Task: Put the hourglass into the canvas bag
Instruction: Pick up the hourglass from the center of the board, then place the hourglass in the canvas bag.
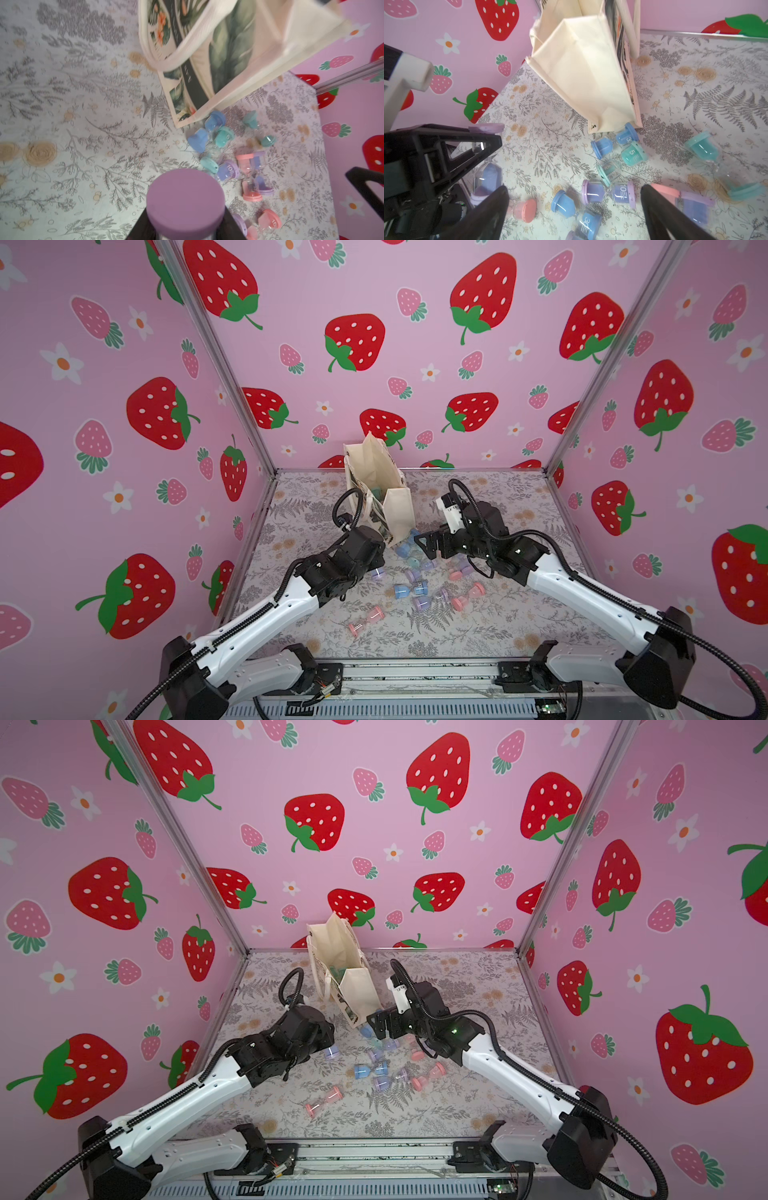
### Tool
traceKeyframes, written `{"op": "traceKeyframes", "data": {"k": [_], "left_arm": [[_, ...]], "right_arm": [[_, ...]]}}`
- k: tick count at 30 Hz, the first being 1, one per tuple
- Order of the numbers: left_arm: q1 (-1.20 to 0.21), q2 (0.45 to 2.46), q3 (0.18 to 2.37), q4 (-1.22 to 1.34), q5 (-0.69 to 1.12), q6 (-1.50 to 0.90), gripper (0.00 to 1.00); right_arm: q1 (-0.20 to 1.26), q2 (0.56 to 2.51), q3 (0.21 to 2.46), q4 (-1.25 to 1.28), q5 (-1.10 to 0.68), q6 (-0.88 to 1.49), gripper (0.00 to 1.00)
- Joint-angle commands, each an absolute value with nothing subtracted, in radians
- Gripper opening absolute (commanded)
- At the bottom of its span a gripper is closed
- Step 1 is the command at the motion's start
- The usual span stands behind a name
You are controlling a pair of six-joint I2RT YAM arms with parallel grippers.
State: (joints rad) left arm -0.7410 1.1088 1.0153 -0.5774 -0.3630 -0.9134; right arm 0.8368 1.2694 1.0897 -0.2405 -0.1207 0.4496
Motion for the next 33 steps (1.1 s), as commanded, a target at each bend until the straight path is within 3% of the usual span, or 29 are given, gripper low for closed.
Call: {"op": "traceKeyframes", "data": {"k": [1,14,33], "left_arm": [[-0.693,1.116,1.135,-0.599,-0.368,-0.797,0.35],[-0.469,1.370,1.484,-0.485,-0.173,-0.737,0.34],[-0.343,1.855,1.914,-0.460,-0.200,-0.733,0.32]], "right_arm": [[0.828,1.278,1.162,-0.270,-0.107,0.458,0.99],[0.782,1.339,1.368,-0.282,-0.157,0.471,0.99],[0.749,1.459,1.517,-0.263,-0.258,0.494,0.99]]}}
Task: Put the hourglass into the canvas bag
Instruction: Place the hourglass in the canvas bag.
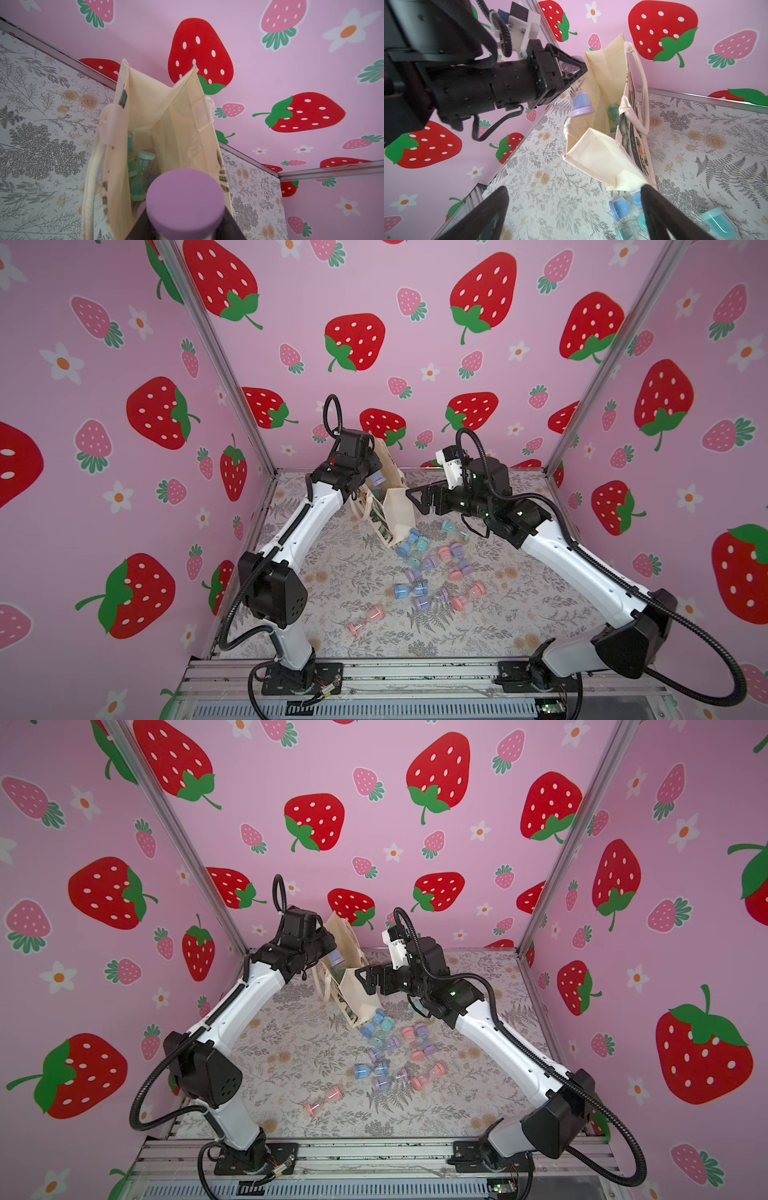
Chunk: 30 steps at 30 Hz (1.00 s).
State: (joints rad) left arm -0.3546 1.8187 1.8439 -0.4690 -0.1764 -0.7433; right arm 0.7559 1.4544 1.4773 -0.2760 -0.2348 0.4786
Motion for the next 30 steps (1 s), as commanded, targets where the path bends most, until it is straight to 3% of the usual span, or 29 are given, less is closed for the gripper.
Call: {"op": "traceKeyframes", "data": {"k": [1,17,30], "left_arm": [[-0.341,1.874,1.922,-0.459,-0.202,-0.737,0.32],[-0.351,2.153,2.051,-0.543,-0.215,-0.732,0.33],[-0.376,2.216,2.175,-0.654,-0.258,-0.693,0.57]], "right_arm": [[0.748,1.461,1.519,-0.261,-0.261,0.494,0.99],[0.722,1.471,1.490,-0.216,-0.296,0.526,0.99],[0.719,1.439,1.456,-0.219,-0.281,0.520,0.99]]}}
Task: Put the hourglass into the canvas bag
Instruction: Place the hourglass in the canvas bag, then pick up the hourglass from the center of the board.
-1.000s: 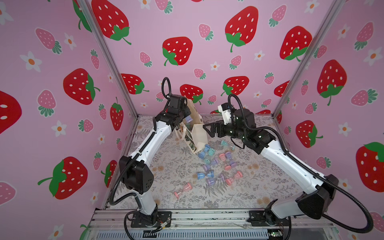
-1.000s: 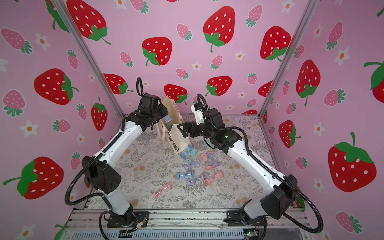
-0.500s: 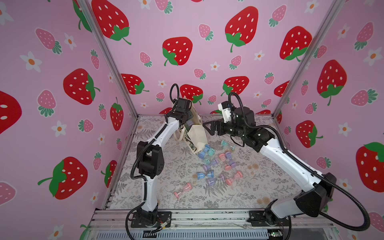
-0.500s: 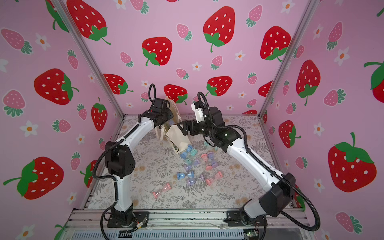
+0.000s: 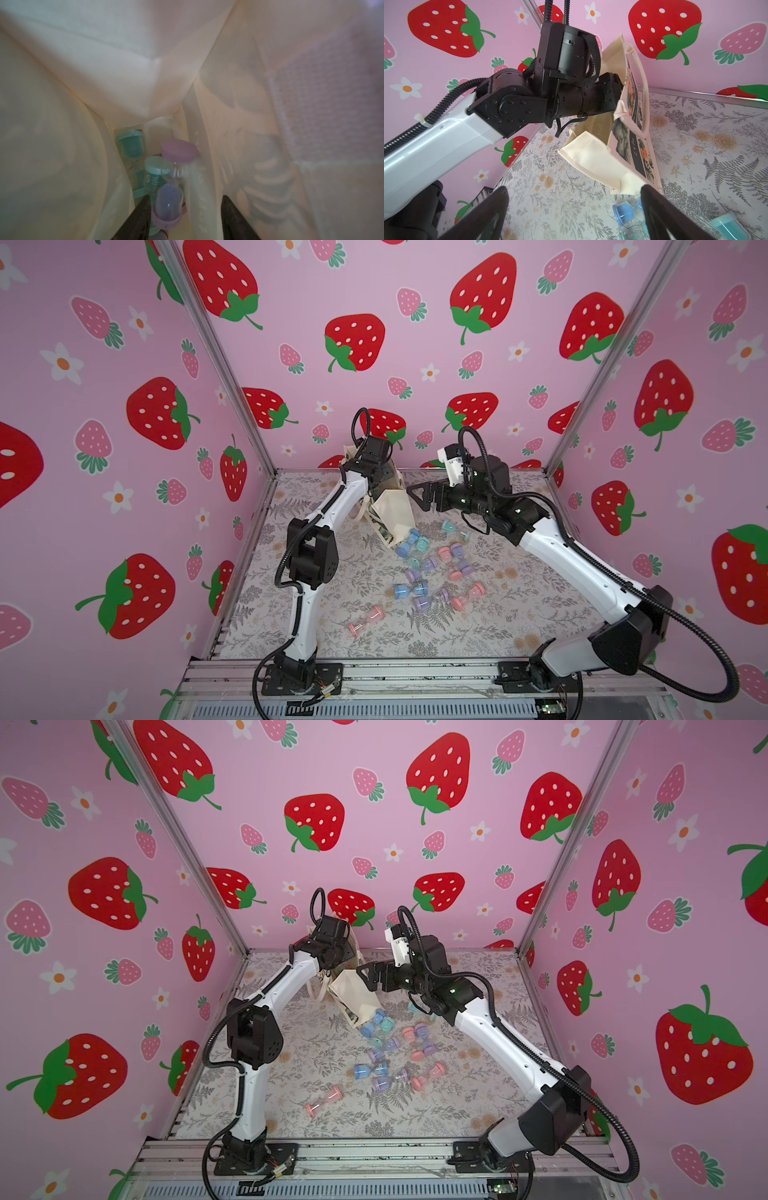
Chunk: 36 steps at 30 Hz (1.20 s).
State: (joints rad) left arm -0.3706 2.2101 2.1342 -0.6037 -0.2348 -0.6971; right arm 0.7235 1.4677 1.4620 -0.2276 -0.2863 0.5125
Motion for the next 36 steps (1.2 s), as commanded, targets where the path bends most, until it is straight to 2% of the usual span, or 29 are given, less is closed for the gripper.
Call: {"op": "traceKeyframes", "data": {"k": [1,9,17,23,27,36], "left_arm": [[-0.376,2.212,2.181,-0.657,-0.258,-0.691,0.59],[-0.377,2.137,2.223,-0.690,-0.232,-0.656,0.65],[-0.406,1.923,2.098,-0.663,-0.184,-0.575,0.68],[-0.470,1.677,1.821,-0.604,-0.191,-0.481,0.69],[-0.539,1.508,1.597,-0.603,-0.258,-0.452,0.70],[-0.730,1.282,1.248,-0.722,-0.413,-0.537,0.72]], "right_arm": [[0.718,1.438,1.456,-0.222,-0.277,0.519,0.99],[0.718,1.421,1.432,-0.278,-0.254,0.458,0.99],[0.719,1.392,1.333,-0.299,-0.277,0.409,0.99],[0.718,1.365,1.252,-0.314,-0.297,0.385,0.99],[0.720,1.354,1.191,-0.316,-0.328,0.379,0.99],[0.733,1.339,1.060,-0.299,-0.364,0.359,0.99]]}}
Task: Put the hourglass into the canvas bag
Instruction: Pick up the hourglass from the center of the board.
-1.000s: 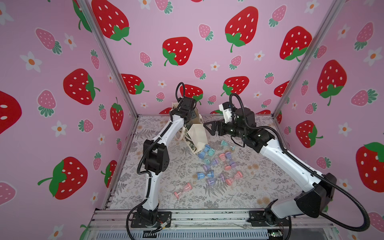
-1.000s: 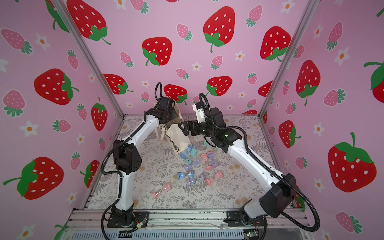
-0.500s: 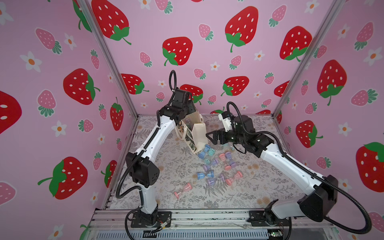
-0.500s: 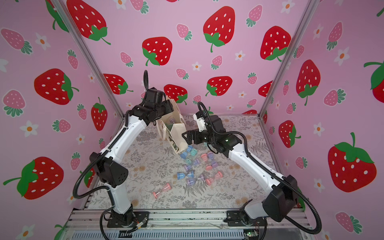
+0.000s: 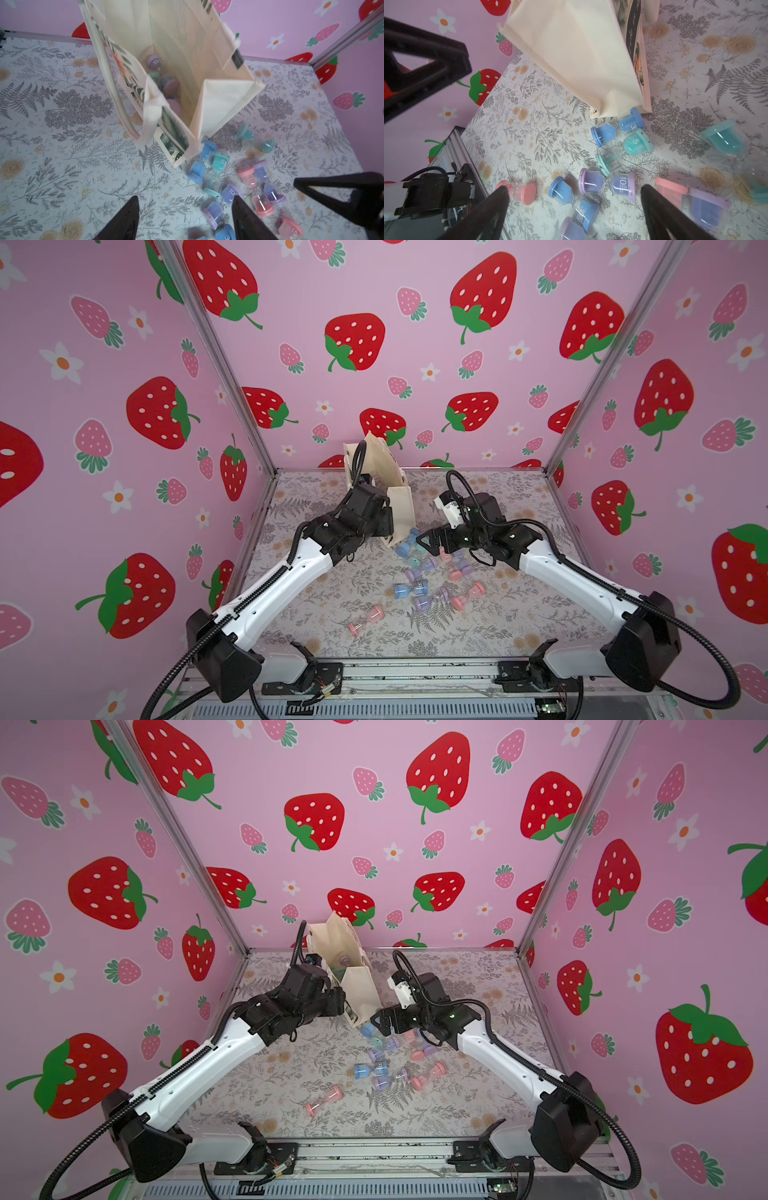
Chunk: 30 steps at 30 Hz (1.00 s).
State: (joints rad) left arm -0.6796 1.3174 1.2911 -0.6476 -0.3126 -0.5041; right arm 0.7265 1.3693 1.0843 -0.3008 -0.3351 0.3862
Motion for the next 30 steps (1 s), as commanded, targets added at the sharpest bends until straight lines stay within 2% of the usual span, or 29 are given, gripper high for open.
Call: {"op": "traceKeyframes", "data": {"k": [1,9,18,25,30], "left_arm": [[-0.753,1.272,1.221,-0.752,-0.434,-0.556,0.72],[-0.896,1.245,1.075,-0.916,-0.461,-0.719,0.72],[-1.010,1.281,0.955,-0.969,-0.352,-0.816,0.73],[-1.034,1.328,0.872,-0.922,-0.268,-0.817,0.73],[-1.035,1.409,0.866,-0.895,-0.270,-0.782,0.73]], "right_arm": [[0.736,1.337,1.047,-0.299,-0.371,0.353,0.99],[0.759,1.313,0.925,-0.271,-0.382,0.342,0.99],[0.814,1.285,0.814,-0.216,-0.390,0.352,0.99],[0.834,1.270,0.727,-0.121,-0.391,0.413,0.99],[0.844,1.274,0.712,-0.101,-0.367,0.429,0.99]]}}
